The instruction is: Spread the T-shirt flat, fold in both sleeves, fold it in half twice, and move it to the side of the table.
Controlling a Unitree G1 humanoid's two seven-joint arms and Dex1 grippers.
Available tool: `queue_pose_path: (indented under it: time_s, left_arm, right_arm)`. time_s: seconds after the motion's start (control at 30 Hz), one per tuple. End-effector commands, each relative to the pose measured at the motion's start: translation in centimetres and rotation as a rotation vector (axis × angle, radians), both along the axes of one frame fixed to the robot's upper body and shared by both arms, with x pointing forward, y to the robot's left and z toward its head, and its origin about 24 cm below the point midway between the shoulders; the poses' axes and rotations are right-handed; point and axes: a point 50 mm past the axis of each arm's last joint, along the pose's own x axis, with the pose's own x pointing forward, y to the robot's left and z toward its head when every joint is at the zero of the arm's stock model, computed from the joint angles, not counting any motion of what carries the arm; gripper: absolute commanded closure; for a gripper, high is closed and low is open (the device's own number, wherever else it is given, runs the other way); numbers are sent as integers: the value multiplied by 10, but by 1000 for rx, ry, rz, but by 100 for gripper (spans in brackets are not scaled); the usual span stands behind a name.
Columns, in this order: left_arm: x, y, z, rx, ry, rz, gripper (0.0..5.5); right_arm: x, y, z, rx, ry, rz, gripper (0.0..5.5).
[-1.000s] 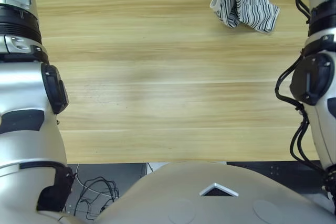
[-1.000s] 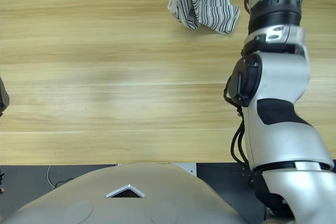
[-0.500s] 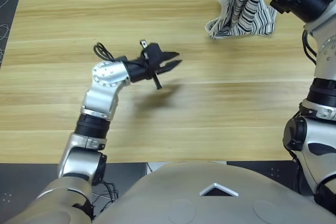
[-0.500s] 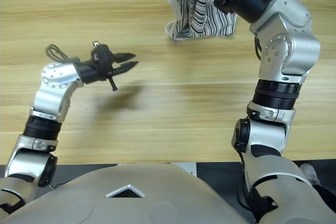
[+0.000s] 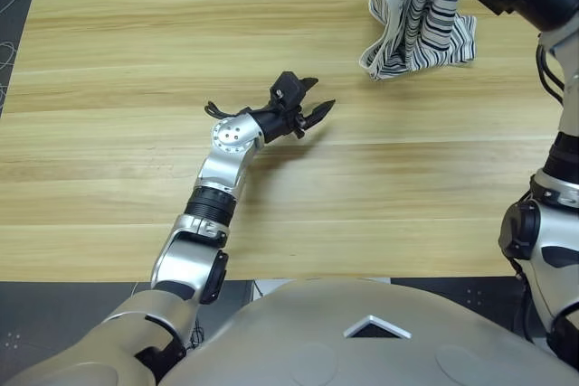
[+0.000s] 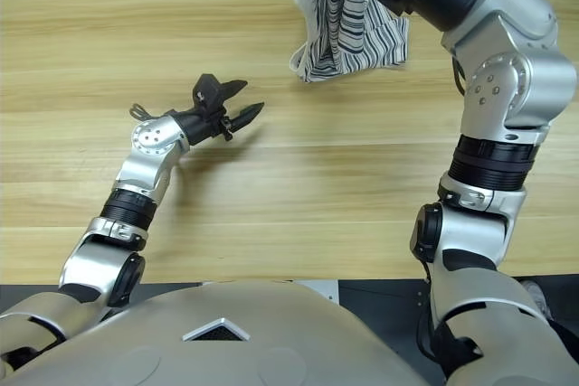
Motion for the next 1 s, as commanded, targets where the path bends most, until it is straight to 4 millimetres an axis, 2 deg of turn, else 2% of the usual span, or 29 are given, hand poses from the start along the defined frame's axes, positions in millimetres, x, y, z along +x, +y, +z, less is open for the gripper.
queue_pose_path:
  time_s: [0.03, 0.13, 0.27, 0.6, 1.0]
  left_arm:
    - [7, -15, -4, -68, 41, 18, 272]
    - [11, -25, -10, -120, 97, 50, 272]
    - [18, -41, -6, -201, 146, 70, 272]
    - [20, -75, -5, -271, 213, 75, 272]
    - [22, -90, -5, -274, 248, 81, 272]
  right_arm:
    - [0, 2, 13, -11, -38, 13, 540]
    - [1, 3, 14, -10, -39, 16, 540]
    - [1, 4, 14, -8, -38, 17, 540]
    - [2, 5, 12, -9, -33, 24, 540]
    - [4, 7, 8, -10, -25, 37, 540]
